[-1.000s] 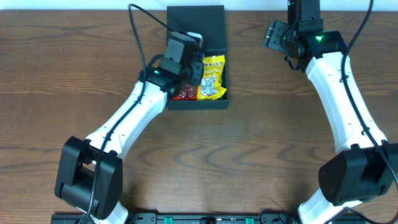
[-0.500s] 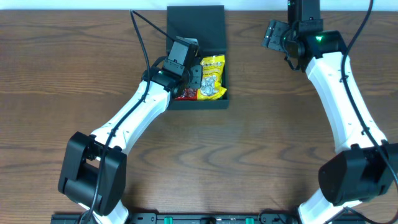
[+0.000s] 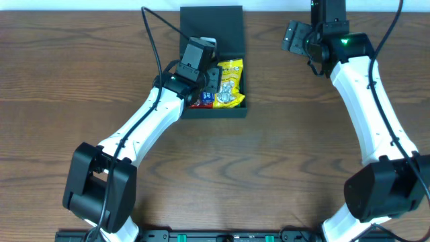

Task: Pack container
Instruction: 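Carry the Eclipse tin into the box and release with left gripper, then move both grippers to the box lid's back edge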

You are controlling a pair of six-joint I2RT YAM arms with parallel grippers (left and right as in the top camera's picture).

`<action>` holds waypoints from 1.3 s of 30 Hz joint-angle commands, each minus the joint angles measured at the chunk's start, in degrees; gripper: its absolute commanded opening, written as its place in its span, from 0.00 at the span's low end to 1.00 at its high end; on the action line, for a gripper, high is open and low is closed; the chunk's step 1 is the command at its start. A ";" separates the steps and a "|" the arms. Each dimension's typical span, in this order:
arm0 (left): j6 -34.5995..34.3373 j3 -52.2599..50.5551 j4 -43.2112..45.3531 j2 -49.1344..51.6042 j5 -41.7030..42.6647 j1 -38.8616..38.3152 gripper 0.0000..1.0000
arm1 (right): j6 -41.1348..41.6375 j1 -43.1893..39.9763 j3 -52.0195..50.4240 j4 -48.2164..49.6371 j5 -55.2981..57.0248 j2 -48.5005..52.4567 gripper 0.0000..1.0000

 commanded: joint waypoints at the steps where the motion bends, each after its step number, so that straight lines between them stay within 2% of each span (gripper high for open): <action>1: 6.47 0.90 2.36 -1.07 -1.51 1.95 0.37 | -0.35 0.17 0.37 -0.02 0.00 0.17 0.87; 2: 7.21 0.90 3.74 -1.46 -1.42 2.93 0.29 | -0.35 0.31 0.35 0.04 -0.02 0.26 0.76; 3: 7.45 0.92 4.92 -1.75 -1.36 3.93 0.20 | -0.33 0.48 0.31 0.39 -0.02 0.35 0.57; 4: 7.41 0.94 5.95 -1.90 -0.87 5.14 0.11 | -0.15 0.61 0.15 0.98 -0.02 0.44 0.23; 5: 7.34 1.14 6.86 -2.08 1.01 6.84 0.06 | 1.33 0.61 -0.07 1.57 -0.02 0.66 0.02; 10: 3.67 1.64 11.45 -1.90 18.21 16.48 0.06 | 7.08 0.59 -1.51 3.87 -0.02 1.81 0.01; 12: 2.36 1.66 13.73 -1.55 21.38 19.78 0.06 | 7.43 0.61 -1.62 5.20 -0.37 2.93 0.01; 18: -0.63 1.79 18.34 1.57 21.42 25.53 0.06 | 7.37 0.44 -1.62 12.13 -12.26 8.22 0.02; 23: -3.34 6.91 18.12 8.72 27.56 27.26 0.06 | 7.87 -0.35 -1.60 20.68 -21.73 13.57 0.01; 30: -6.49 21.07 13.64 21.57 28.57 28.26 0.06 | 13.46 -1.14 -1.57 29.86 -25.35 18.71 0.01; 39: -15.50 31.41 13.57 34.51 37.09 28.89 0.06 | 19.78 -2.91 -1.53 37.92 -30.42 25.03 0.01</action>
